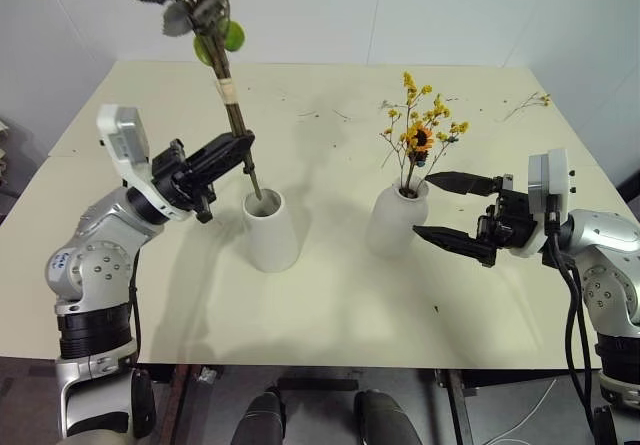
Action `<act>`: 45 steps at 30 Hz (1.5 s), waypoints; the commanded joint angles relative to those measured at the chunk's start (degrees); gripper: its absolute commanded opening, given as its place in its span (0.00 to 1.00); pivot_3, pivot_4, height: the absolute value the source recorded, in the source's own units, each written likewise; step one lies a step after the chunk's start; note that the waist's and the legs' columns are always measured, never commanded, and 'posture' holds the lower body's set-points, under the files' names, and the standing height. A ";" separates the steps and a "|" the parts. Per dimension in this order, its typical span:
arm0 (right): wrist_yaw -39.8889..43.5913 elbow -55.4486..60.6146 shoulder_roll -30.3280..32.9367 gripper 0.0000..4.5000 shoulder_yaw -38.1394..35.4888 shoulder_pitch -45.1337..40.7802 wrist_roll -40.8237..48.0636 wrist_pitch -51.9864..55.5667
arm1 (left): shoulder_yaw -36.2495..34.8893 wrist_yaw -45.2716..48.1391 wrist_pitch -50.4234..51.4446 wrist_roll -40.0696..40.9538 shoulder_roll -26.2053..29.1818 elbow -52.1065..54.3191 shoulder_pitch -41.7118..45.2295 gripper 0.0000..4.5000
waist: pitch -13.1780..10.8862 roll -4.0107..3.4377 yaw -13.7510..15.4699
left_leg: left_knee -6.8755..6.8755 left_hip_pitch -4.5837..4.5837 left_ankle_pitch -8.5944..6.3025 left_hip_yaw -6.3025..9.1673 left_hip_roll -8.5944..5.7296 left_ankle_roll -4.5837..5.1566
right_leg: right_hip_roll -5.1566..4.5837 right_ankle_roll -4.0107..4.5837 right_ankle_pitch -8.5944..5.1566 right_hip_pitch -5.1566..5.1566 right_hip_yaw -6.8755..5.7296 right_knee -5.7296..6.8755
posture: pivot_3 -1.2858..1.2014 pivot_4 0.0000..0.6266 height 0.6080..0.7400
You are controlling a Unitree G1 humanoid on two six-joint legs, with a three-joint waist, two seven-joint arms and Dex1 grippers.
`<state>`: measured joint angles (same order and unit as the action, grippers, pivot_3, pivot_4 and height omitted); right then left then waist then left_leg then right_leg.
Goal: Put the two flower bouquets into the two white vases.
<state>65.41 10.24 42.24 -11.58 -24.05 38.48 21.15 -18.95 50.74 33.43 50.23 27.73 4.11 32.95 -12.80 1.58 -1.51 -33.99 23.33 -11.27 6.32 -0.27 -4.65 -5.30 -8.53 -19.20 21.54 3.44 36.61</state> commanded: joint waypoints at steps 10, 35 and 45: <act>-2.33 3.65 -0.37 1.00 -1.62 1.46 1.17 -0.56 | 2.20 1.95 -11.73 -7.95 -0.21 -1.53 -3.00 0.00 | 0.00 0.00 0.03 | 0.03 0.00 -0.02 0.00 0.00 0.03 | -0.01 0.00 0.00 0.00 0.00 -0.07 | 0.52 0.24 1.00; 0.54 1.10 2.64 1.00 -3.21 1.43 1.31 -1.01 | -1.06 15.57 -9.84 -8.94 19.65 -4.97 -6.57 1.00 | 0.00 -0.01 -0.07 | 0.30 -0.01 -0.08 -0.01 0.03 0.06 | 0.00 0.08 -0.04 0.00 -0.02 -0.32 | 0.52 0.24 1.00; 7.26 -7.58 11.64 1.00 -7.41 3.09 -2.05 -3.22 | -3.41 23.53 -13.58 -11.72 26.90 -13.85 -8.15 1.00 | -0.01 -0.04 -0.07 | 0.74 -0.02 -0.19 -0.07 0.05 0.18 | -0.03 0.10 -0.11 0.03 -0.04 -0.69 | 0.52 0.24 1.00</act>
<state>71.93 3.14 53.16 -17.09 -21.56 37.07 19.75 -21.03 73.13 22.15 39.54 54.33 -7.99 25.06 -12.81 1.54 -1.57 -33.24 23.30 -11.47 6.25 -0.21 -4.45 -5.32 -8.42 -19.33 21.58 3.40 35.92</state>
